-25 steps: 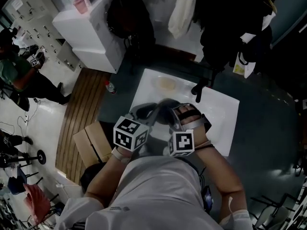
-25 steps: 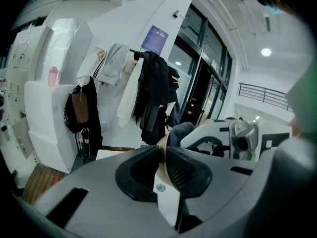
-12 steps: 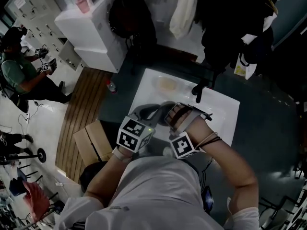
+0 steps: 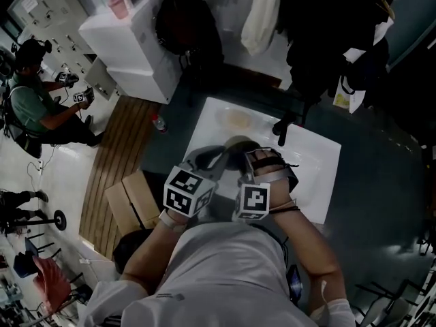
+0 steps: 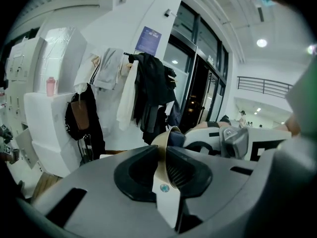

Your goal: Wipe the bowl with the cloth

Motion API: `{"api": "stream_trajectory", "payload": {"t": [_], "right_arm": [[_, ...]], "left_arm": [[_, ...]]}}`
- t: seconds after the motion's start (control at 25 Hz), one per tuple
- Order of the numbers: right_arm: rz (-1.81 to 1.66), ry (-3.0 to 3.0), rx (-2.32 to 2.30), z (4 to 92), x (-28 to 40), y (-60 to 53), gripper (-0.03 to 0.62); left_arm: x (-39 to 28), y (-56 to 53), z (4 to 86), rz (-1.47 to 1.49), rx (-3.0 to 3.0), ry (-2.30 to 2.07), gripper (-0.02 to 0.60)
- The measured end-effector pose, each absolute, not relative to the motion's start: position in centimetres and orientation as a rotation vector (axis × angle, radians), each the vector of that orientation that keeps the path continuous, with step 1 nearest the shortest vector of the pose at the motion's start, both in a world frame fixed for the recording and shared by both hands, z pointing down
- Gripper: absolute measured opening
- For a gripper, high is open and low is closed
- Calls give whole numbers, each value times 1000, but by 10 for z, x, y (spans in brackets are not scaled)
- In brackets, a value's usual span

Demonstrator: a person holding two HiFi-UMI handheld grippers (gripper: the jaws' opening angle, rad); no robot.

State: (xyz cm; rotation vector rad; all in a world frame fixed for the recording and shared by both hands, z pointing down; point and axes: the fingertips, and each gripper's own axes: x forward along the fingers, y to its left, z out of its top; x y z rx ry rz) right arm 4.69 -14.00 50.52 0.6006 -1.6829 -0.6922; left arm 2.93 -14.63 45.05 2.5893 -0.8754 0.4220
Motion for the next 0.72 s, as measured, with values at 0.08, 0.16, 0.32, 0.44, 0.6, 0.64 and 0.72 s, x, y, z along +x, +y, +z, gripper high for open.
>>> {"api": "stream_trajectory", "payload": {"t": [0.08, 0.16, 0.32, 0.44, 0.6, 0.64, 0.72], "right_arm": [[-617, -1723, 727, 501, 50, -144, 69], [-537, -1761, 850, 496, 55, -148, 69], [-303, -1917, 1092, 482, 64, -154, 69], [-41, -2073, 1250, 479, 67, -155, 69], [301, -2237, 1427, 478, 72, -153, 69], [405, -2281, 1469, 478, 74, -153, 69], [659, -2378, 1544, 478, 76, -152, 69]], "left_arm": [[29, -146, 449, 409, 2589, -880, 46], [29, -145, 449, 399, 2590, -882, 46], [31, -143, 445, 376, 2593, -881, 46], [32, -141, 444, 380, 2603, -884, 46], [34, -139, 443, 378, 2610, -879, 46], [34, -138, 443, 376, 2609, -878, 46], [35, -138, 444, 371, 2606, -879, 46]]}}
